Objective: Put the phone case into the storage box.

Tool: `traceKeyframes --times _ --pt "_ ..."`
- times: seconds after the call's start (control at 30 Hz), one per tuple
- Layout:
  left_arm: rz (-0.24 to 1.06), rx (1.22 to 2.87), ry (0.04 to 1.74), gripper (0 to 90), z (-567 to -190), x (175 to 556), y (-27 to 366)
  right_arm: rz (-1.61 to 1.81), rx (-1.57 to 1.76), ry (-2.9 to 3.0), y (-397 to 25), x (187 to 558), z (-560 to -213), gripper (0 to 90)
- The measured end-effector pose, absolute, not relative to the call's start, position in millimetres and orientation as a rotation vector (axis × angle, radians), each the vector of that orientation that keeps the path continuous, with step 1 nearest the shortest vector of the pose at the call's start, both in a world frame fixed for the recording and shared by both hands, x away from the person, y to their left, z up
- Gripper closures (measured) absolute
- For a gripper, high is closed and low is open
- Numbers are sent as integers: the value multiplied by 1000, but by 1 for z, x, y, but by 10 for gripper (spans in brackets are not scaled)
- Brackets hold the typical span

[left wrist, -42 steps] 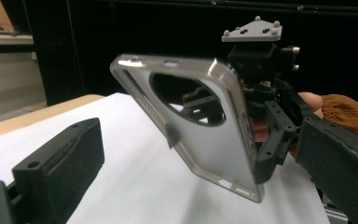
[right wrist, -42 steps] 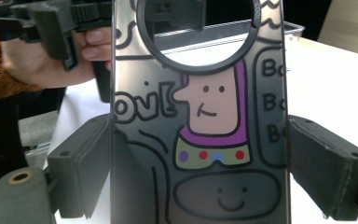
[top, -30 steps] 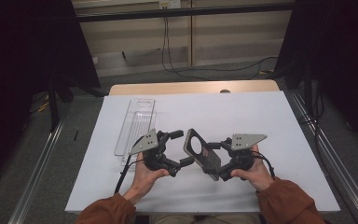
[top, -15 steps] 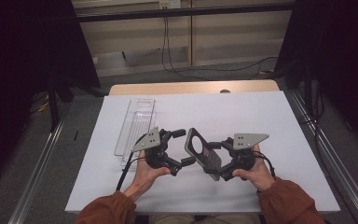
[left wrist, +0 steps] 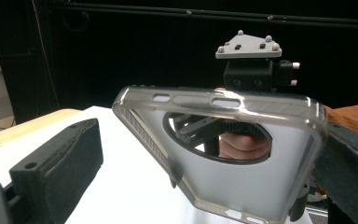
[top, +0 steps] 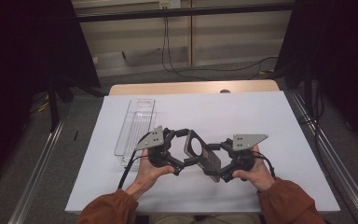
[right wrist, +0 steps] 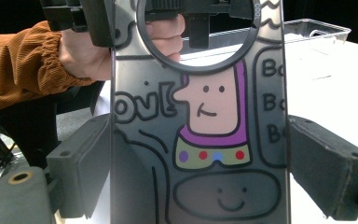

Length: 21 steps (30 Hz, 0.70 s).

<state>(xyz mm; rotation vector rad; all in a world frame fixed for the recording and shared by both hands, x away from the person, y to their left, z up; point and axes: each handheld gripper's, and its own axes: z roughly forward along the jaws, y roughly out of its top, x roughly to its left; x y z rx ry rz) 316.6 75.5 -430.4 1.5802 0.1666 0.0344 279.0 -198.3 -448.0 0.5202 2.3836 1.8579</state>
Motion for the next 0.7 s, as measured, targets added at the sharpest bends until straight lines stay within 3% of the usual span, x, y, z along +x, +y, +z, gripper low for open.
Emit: traceKeyframes --times 0.53,0.7 --pt "-12 1563 140 9 -431 318 73 1885 515 2409 -197 279 -448 121" --pt "-29 1566 95 63 -431 317 73 1891 498 2421 -195 279 -450 122"
